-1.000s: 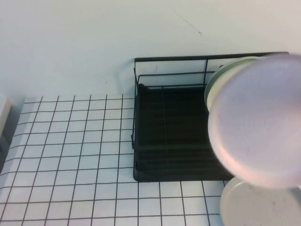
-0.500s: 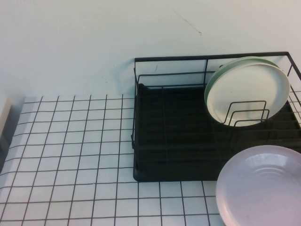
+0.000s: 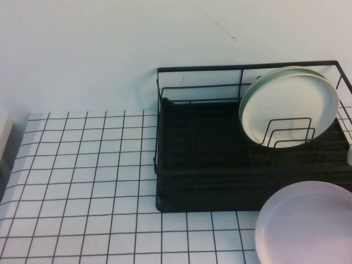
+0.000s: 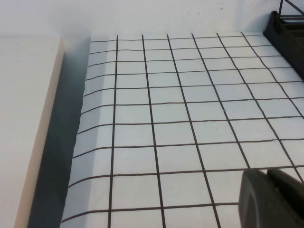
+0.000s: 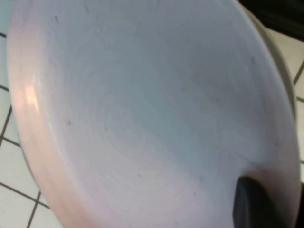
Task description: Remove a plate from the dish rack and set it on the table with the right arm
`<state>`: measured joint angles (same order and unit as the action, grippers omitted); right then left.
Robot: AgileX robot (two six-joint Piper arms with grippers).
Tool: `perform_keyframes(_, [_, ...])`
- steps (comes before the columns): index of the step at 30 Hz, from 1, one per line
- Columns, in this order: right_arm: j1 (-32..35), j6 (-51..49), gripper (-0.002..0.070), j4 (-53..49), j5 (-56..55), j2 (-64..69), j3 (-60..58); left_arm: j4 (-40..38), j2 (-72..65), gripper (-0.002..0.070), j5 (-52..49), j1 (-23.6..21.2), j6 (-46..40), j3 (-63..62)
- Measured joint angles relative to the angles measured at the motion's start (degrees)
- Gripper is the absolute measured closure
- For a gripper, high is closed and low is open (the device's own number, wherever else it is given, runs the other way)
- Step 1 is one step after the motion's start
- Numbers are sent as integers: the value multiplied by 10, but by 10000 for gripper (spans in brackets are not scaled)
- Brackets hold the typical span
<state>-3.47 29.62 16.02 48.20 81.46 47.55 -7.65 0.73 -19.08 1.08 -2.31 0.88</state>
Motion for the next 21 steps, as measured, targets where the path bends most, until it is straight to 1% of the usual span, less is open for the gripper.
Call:
perform_keyframes(4, [0,-10,457,-16,-3,2,0,0,0,678,0,0,0,0])
perform_keyframes(6, [0,-11,421,-19,-2,2,5,0,0,678,0,0,0,0])
perform_keyframes(8, [0,-16,405,-23,4,2,13,0,0,678,0,0,0,0])
perform_keyframes(12, [0,-18,395,-35,25,-7,35,0,0,678,0,0,0,0])
perform_keyframes(15, [0,-19,398,-40,43,-31,60,0,0,678,0,0,0,0])
perform_keyframes(17, [0,-19,421,-43,52,-60,77,0,0,678,0,0,0,0])
perform_keyframes(19, [0,-19,470,-44,55,-93,87,0,0,678,0,0,0,0])
perform_keyframes(21, [0,-19,533,-50,53,-131,92,0,0,678,0,0,0,0])
